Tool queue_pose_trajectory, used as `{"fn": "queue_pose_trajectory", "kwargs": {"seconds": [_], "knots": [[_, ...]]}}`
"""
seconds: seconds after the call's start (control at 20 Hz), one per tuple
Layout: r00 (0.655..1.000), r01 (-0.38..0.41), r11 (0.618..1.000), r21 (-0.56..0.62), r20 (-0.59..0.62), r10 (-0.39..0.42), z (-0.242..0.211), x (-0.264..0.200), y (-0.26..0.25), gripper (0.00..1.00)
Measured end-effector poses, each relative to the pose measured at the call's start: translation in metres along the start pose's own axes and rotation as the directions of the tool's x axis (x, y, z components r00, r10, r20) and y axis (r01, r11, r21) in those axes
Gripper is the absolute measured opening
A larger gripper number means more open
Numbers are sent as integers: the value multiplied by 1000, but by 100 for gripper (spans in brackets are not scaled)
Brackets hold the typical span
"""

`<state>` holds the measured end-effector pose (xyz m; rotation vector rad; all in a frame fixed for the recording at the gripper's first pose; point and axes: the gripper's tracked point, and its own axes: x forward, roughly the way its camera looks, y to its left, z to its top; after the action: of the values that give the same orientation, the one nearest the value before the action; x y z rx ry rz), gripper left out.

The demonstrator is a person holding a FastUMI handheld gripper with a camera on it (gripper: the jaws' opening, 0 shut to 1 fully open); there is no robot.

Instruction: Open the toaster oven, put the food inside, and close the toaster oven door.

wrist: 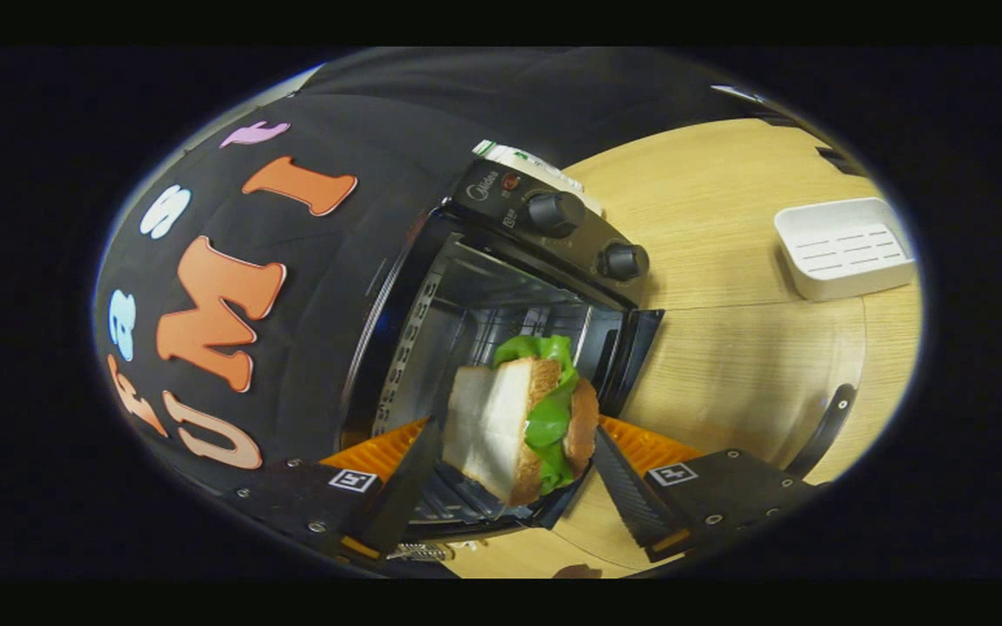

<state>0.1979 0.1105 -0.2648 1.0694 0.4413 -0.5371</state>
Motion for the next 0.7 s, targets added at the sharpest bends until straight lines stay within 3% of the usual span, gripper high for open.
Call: {"fn": "queue_pose_trajectory", "kwargs": {"seconds": [0.2,0.7], "knots": [[999,40,999,-11,-9,-40,-3,-5,-9,98],[995,-8,986,-167,-98,-9,-10,-66,-37,98]]}}
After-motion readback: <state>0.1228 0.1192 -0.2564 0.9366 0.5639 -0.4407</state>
